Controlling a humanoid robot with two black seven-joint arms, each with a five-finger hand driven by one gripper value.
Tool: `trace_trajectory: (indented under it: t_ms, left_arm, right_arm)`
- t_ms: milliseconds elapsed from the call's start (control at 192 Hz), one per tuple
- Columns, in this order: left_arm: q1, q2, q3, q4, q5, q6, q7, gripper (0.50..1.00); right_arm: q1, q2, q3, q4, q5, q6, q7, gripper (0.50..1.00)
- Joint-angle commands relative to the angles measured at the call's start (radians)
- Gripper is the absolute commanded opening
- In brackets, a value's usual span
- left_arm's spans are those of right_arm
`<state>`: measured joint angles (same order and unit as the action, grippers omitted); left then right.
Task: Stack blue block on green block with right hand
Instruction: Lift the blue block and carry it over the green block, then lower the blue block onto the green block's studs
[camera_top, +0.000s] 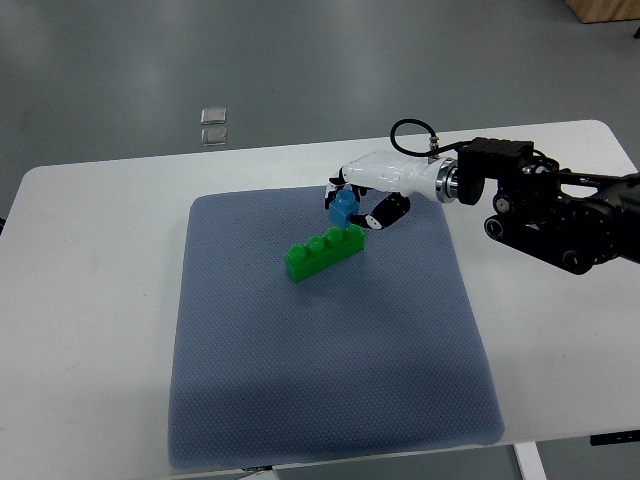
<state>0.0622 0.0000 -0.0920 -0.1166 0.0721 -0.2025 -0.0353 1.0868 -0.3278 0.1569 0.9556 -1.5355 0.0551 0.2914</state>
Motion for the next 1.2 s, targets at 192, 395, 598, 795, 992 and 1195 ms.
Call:
trace_trajectory:
  t_ms: [192, 395, 598, 795, 992, 1195]
  left_arm:
    - [0.001, 0.0, 0.0, 0.0, 0.0, 0.0, 0.0, 1.0]
    - [-0.001, 0.0, 0.0, 0.0, 0.0, 0.0, 0.0, 1.0]
    - [-0.001, 0.0, 0.0, 0.0, 0.0, 0.0, 0.0, 1.0]
    - [0.001, 0.0, 0.0, 0.0, 0.0, 0.0, 0.0, 1.0]
    - [-0.001, 0.0, 0.0, 0.0, 0.0, 0.0, 0.0, 1.0]
    - [0.001, 0.0, 0.0, 0.0, 0.0, 0.0, 0.0, 1.0]
  right_arm:
    - [-0.008, 0.021, -0.002, -0.001, -0.003, 0.0, -0.014, 0.5]
    - [-0.015, 0.038, -0.005, -0.011, -0.009, 0.0, -0.017, 0.5]
    - [-0.025, 0.052, -0.008, -0.02, -0.014, 0.0, -0.017, 0.5]
    - [-0.027, 0.055, -0.01, -0.021, -0.015, 0.0, -0.017, 0.5]
    - [-0.027, 0.065, -0.019, -0.029, -0.017, -0.006, -0.017, 0.5]
    - [-0.034, 0.066, -0.019, -0.032, -0.018, -0.008, -0.017, 0.5]
